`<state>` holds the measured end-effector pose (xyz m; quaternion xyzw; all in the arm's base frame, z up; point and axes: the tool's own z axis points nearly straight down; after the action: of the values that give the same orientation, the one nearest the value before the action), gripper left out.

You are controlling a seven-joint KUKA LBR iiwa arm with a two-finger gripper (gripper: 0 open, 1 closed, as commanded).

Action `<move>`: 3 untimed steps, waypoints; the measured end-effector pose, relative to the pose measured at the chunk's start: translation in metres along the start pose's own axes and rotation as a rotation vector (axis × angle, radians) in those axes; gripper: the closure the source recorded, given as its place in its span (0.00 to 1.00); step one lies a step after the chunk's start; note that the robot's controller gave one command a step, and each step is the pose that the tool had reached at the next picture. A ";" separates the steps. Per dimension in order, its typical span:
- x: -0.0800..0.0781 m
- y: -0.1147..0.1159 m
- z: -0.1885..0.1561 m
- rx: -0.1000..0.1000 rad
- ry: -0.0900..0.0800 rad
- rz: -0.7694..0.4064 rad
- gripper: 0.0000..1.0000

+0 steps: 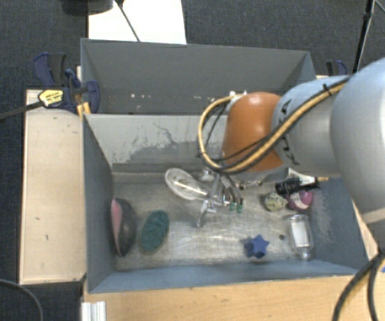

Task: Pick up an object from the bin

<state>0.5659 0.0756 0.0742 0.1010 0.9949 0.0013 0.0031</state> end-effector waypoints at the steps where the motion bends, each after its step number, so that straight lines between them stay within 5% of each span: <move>1: -0.001 0.001 -0.001 0.000 -0.001 0.002 0.00; 3: -0.004 0.002 -0.002 -0.001 -0.004 0.007 0.00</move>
Offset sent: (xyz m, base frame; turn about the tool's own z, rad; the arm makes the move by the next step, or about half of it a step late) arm 0.0000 0.0000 0.0000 0.0000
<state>0.5698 0.0764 0.0767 0.1043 0.9945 0.0016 0.0050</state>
